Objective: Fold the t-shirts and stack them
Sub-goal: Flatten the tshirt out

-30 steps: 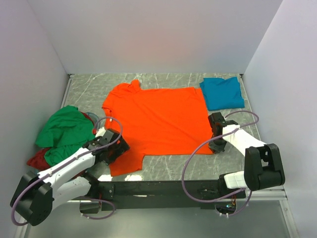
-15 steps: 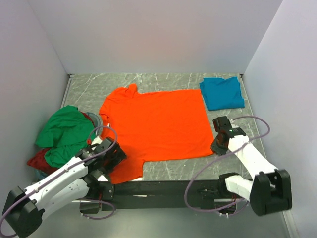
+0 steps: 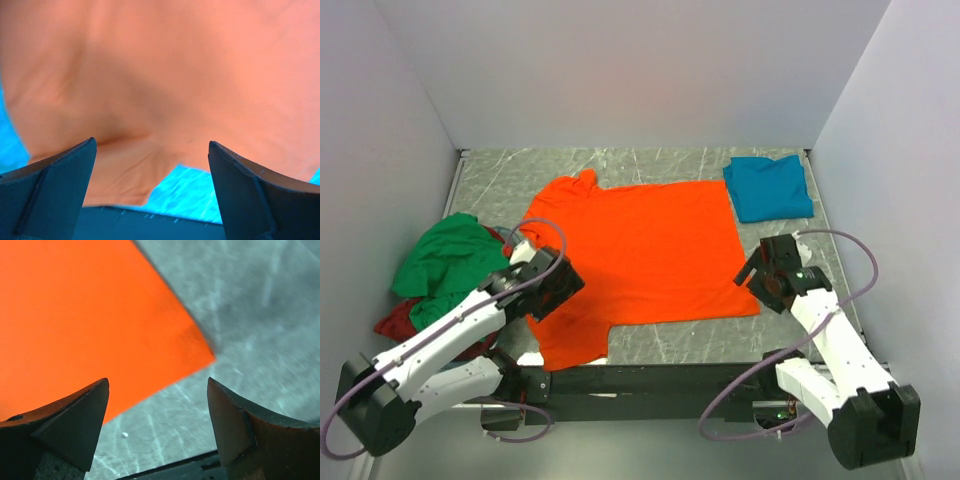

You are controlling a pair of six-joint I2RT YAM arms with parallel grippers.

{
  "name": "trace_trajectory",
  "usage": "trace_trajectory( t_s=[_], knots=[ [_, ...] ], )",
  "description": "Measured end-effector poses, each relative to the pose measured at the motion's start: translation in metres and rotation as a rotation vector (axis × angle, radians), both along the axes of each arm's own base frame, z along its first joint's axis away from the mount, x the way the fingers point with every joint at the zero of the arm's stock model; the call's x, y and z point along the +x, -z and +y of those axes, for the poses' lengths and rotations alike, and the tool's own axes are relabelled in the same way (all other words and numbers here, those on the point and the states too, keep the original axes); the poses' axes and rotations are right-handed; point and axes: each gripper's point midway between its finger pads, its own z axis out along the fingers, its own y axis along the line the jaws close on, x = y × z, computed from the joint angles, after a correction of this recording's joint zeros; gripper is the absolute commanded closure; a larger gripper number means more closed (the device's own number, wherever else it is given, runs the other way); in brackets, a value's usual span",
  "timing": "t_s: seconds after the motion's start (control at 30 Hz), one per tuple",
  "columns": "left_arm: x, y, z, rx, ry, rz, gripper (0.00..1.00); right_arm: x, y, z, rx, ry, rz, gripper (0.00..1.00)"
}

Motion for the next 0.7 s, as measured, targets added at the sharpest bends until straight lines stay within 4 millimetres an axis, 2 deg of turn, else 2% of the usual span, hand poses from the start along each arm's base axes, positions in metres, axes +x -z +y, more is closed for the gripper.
trace_trajectory(
  t_s=[0.13,0.27,0.37,0.47,0.6,0.7],
  knots=[
    [0.03,-0.017,-0.013,0.033,0.025,-0.06,0.01,0.029,-0.003,0.01,0.012,-0.053,0.009,0.14],
    [0.061,-0.034,-0.024,0.081,0.04,-0.127,0.01,0.084,-0.011,0.025,0.016,-0.114,-0.04,0.15],
    [0.085,-0.046,-0.027,0.106,0.035,-0.185,0.01,0.125,-0.025,0.043,0.058,-0.163,-0.13,0.13],
    [0.112,-0.056,-0.026,0.118,0.018,-0.226,0.01,0.164,-0.034,0.06,0.099,-0.21,-0.184,0.12],
    [0.152,-0.053,-0.009,0.144,-0.029,-0.236,0.01,0.207,-0.032,0.077,0.12,-0.258,-0.201,0.12],
    [0.176,-0.036,0.001,0.159,-0.045,-0.212,0.01,0.221,-0.014,0.086,0.135,-0.284,-0.173,0.12]
  ],
)
